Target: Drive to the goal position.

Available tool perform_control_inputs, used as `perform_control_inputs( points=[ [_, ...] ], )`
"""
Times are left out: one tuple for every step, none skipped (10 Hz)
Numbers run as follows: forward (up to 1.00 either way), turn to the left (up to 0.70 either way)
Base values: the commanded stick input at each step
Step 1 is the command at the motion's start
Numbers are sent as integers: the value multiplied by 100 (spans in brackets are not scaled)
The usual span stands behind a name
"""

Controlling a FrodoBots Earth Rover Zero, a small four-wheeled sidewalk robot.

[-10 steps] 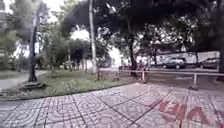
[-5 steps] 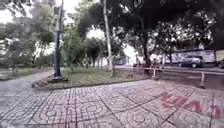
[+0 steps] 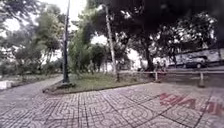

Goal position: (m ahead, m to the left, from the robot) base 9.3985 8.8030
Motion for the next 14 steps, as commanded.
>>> perform_control_inputs(
  points=[
    [100,27],
    [100,27],
    [100,27],
    [100,27],
    [100,27],
    [100,27],
    [100,27],
    [85,30],
    [30,40],
    [0,45],
    [0,45],
    [0,45],
    [0,45],
    [0,45]
  ],
)
